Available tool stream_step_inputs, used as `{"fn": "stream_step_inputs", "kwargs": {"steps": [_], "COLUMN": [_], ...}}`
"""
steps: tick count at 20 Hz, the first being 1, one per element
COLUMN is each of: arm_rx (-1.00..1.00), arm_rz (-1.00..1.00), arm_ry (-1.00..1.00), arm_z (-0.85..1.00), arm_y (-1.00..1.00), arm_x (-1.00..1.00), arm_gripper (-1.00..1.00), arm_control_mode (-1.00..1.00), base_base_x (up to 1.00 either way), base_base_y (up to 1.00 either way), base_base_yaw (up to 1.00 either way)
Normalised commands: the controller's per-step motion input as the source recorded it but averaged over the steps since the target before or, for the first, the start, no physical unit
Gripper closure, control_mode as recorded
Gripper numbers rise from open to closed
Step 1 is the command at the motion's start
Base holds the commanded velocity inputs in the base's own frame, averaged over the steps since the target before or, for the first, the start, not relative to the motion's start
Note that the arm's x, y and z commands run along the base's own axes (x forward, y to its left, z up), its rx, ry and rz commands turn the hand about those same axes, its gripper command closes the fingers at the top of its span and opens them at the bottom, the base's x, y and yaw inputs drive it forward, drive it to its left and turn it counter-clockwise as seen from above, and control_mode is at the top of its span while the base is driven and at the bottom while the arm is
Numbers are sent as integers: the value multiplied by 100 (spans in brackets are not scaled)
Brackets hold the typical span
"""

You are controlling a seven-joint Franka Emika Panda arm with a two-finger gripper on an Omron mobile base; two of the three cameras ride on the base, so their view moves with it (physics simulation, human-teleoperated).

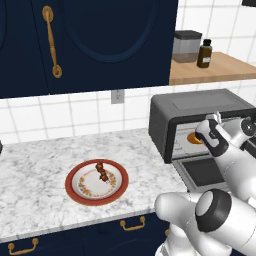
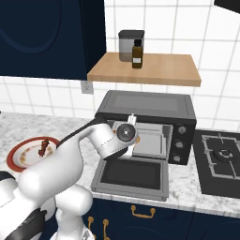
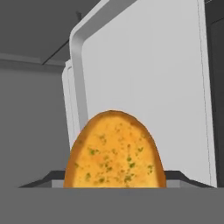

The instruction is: Pick up the kebab skewer and baguette bread, and place them inside the toaster oven. Close the toaster oven door and start by setting the timer.

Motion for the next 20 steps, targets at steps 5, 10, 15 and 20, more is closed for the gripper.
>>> {"fn": "stream_step_inputs", "kwargs": {"steps": [5,10,15,20], "arm_rx": [0,0,0,-1], "arm_rz": [0,0,0,0], "arm_ry": [0,2,3,2], "arm_z": [0,2,11,10], "arm_y": [0,-3,-49,-40], "arm_x": [0,0,0,-5], "arm_gripper": [-100,-100,-100,-100], "arm_control_mode": [-100,-100,-100,-100], "base_base_x": [0,0,0,0], "base_base_y": [0,0,0,0], "base_base_yaw": [0,0,0,0]}}
